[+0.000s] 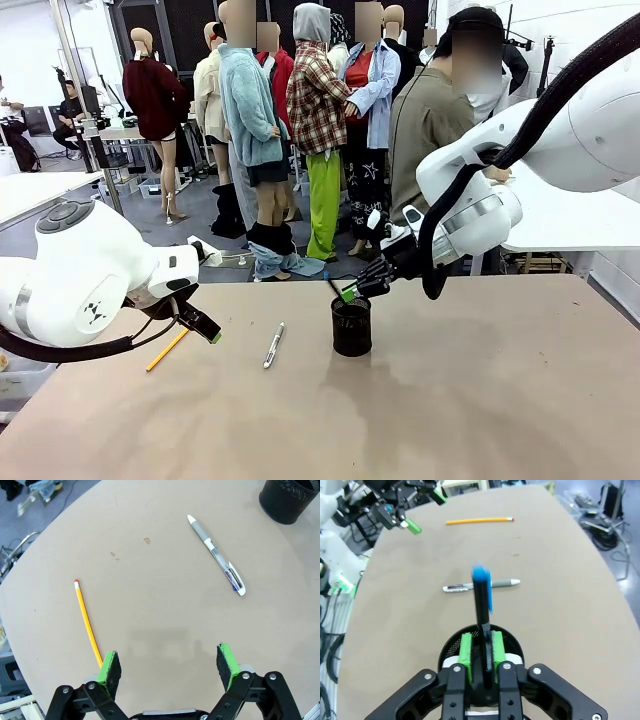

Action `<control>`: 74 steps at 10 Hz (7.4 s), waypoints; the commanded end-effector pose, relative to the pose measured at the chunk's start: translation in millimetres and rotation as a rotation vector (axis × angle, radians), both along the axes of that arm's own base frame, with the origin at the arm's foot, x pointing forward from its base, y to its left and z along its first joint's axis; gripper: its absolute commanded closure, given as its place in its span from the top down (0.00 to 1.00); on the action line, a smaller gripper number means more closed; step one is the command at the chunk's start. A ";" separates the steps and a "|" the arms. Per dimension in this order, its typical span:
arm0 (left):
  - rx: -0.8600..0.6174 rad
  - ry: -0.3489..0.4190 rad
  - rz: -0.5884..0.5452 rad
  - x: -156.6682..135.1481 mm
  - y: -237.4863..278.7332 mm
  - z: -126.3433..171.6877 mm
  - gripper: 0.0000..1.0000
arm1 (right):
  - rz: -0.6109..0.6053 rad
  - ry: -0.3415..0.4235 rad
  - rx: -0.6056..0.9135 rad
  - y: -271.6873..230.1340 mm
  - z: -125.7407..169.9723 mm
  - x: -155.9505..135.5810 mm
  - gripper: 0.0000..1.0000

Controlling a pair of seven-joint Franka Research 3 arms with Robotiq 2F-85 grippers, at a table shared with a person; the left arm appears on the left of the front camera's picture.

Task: Place the pens into the pen holder.
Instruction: Pick up a writing instrument from the table and place it into the Pen holder.

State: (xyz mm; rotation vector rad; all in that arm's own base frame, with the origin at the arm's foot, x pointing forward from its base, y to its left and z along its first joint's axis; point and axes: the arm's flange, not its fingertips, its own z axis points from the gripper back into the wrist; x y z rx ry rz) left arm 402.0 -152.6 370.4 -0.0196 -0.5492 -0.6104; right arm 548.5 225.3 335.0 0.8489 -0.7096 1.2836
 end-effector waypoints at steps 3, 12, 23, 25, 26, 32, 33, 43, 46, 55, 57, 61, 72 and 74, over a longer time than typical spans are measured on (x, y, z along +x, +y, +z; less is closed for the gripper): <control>-0.003 -0.001 0.003 0.5 1.7 0.7 1.00 | -0.051 -0.057 0.085 -35.1 7.9 -25.9 0.68; -0.003 -0.001 0.003 0.5 1.7 0.7 1.00 | -0.760 0.058 -0.375 -200.7 110.0 -91.8 0.68; -0.013 0.209 0.181 76.7 55.3 -4.1 1.00 | -0.951 0.213 -0.584 -241.6 87.4 -87.4 0.68; 0.008 0.293 0.160 106.6 76.0 -16.0 1.00 | -0.951 0.213 -0.584 -241.6 87.4 -87.4 0.68; 0.003 0.327 0.150 117.5 79.9 -23.0 1.00 | -0.951 0.213 -0.584 -241.6 87.4 -87.4 0.68; 0.034 0.455 0.132 168.3 93.6 -51.8 1.00 | -0.951 0.213 -0.584 -241.6 87.4 -87.4 0.68; 0.036 0.467 0.132 170.1 91.6 -53.9 1.00 | -0.951 0.213 -0.584 -241.6 87.4 -87.4 0.68; 0.075 0.532 0.124 165.3 78.4 -69.0 0.00 | -0.951 0.213 -0.584 -241.6 87.4 -87.4 0.68; 0.138 0.550 0.115 155.2 69.9 -64.4 0.00 | -0.951 0.213 -0.584 -241.6 87.4 -87.4 0.68; -0.075 0.205 -0.337 75.0 47.9 15.9 0.00 | -0.951 0.213 -0.584 -241.6 87.4 -87.4 0.68; -0.243 0.051 -0.597 69.6 35.5 31.1 0.00 | -0.951 0.213 -0.584 -241.6 87.4 -87.4 0.68; -0.411 -0.086 -0.856 89.1 -10.1 36.7 0.00 | -0.951 0.213 -0.584 -241.6 87.4 -87.4 0.68; -0.832 -0.534 -0.734 -2.0 206.0 -6.3 0.00 | -0.951 0.213 -0.584 -241.6 87.4 -87.4 0.68; -0.885 -0.589 -0.746 20.1 169.4 9.3 0.00 | -0.951 0.213 -0.584 -241.6 87.4 -87.4 0.68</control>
